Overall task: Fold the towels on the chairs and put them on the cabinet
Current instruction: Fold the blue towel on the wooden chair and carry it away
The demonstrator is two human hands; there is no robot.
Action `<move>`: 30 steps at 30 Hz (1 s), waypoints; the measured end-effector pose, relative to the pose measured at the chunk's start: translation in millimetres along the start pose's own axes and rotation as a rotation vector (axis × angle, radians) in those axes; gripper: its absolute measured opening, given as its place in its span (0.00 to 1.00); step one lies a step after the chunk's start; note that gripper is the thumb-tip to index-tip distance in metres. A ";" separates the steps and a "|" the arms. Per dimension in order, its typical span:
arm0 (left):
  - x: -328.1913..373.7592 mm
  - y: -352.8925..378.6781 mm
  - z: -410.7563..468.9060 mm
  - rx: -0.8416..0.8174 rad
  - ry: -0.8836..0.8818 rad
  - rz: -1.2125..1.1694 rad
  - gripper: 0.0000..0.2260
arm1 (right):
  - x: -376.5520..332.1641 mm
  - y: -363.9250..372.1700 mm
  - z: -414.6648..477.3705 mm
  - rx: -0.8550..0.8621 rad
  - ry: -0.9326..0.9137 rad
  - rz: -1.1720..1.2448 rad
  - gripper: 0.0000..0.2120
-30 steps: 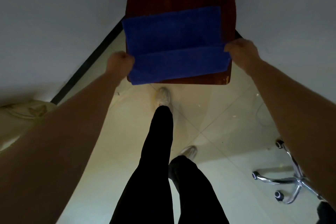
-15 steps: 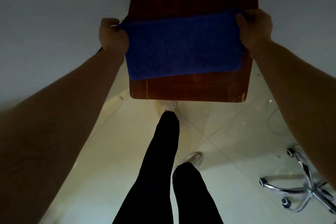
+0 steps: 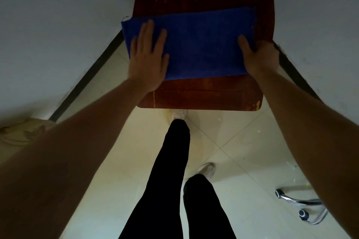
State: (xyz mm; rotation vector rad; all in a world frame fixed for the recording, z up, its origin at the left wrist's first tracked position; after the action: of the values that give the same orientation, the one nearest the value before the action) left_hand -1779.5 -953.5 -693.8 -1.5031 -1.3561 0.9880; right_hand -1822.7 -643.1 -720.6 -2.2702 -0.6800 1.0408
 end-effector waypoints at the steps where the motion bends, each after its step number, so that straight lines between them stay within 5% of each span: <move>1: 9.1 11.9 -3.3 -0.052 0.022 0.018 0.28 | 6.3 2.1 -3.1 -0.013 0.009 -0.041 0.27; 7: 26.6 56.2 -37.8 -0.181 -0.073 0.072 0.32 | 30.2 1.9 -17.5 -0.089 -0.024 0.008 0.29; 15: 60.7 66.9 -99.4 -0.229 0.066 0.112 0.37 | 103.5 -6.9 -83.5 -0.270 0.139 0.172 0.26; 24: 115.7 35.2 -36.3 -0.248 0.410 0.184 0.63 | 112.9 -13.3 -100.5 -0.258 0.217 0.368 0.18; 30: 125.1 51.4 -21.6 -0.282 0.359 0.237 0.70 | 105.6 -23.5 -92.6 -0.228 0.154 0.350 0.17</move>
State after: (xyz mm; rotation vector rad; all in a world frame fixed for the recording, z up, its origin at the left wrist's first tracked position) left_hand -1730.9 -832.8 -736.9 -1.9809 -1.1072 0.6393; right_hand -1694.0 -583.3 -708.4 -2.7051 -0.3588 0.9668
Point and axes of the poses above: each hand's wrist, its own z-axis towards the middle knuckle, its own y-axis out of the palm, x = y × z, the point moved 9 cm from there along z, towards the middle knuckle, and after that the axes turned 14 degrees about z, right-handed, at the moved point
